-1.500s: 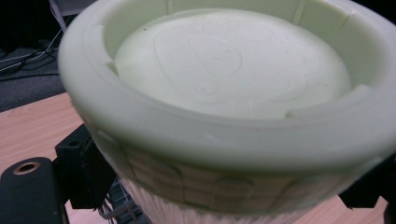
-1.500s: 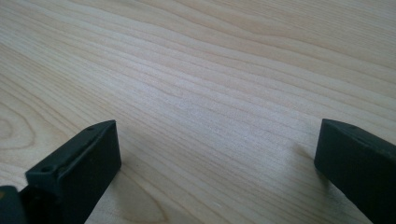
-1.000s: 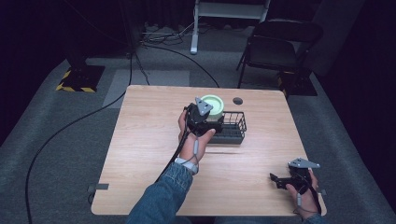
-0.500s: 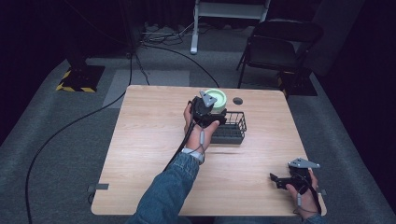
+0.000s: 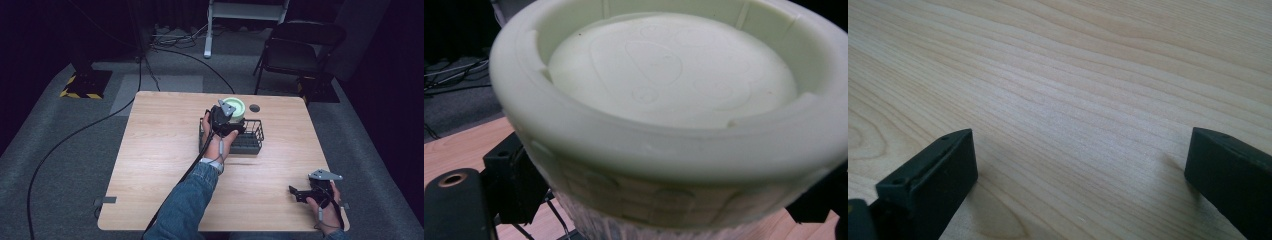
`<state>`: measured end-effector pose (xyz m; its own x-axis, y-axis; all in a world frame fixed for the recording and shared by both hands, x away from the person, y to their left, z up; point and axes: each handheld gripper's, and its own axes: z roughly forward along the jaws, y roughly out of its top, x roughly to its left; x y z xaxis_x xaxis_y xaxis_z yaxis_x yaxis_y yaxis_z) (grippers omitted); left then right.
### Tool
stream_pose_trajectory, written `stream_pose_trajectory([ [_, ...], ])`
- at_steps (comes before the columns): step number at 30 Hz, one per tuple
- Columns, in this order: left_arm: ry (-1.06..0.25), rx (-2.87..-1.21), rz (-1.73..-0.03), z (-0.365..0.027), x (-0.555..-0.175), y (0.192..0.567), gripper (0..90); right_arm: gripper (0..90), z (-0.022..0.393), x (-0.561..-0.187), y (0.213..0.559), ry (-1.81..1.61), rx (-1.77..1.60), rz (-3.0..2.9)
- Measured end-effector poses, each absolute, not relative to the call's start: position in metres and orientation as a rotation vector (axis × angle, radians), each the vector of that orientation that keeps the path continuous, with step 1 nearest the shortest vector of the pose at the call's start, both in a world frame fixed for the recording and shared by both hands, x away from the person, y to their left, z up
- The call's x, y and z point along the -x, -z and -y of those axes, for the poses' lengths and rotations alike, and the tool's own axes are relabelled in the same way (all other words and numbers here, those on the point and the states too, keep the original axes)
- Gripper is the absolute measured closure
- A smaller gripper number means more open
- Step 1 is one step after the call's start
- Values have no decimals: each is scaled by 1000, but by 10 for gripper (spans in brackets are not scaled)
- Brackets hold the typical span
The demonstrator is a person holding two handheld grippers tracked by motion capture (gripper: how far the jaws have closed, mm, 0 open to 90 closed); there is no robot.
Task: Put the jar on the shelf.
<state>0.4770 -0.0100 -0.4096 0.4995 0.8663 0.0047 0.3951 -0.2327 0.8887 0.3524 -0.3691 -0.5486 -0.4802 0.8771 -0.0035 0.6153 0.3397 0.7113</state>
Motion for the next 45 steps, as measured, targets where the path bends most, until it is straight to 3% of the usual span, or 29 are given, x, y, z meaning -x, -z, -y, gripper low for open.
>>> stream_pose_trajectory([
  [20, -626, -1852, -1097, 15, -487, 435, 110, 2, 369, -352, 549, -927, -1315, -2224],
  [37, -646, -1876, -1096, 19, -488, 434, 106, 2, 369, -352, 549, -928, -1314, -2224],
  [45, -657, -1824, -1042, 15, -480, 422, 23, 3, 369, -352, 549, -929, -1314, -2225],
])
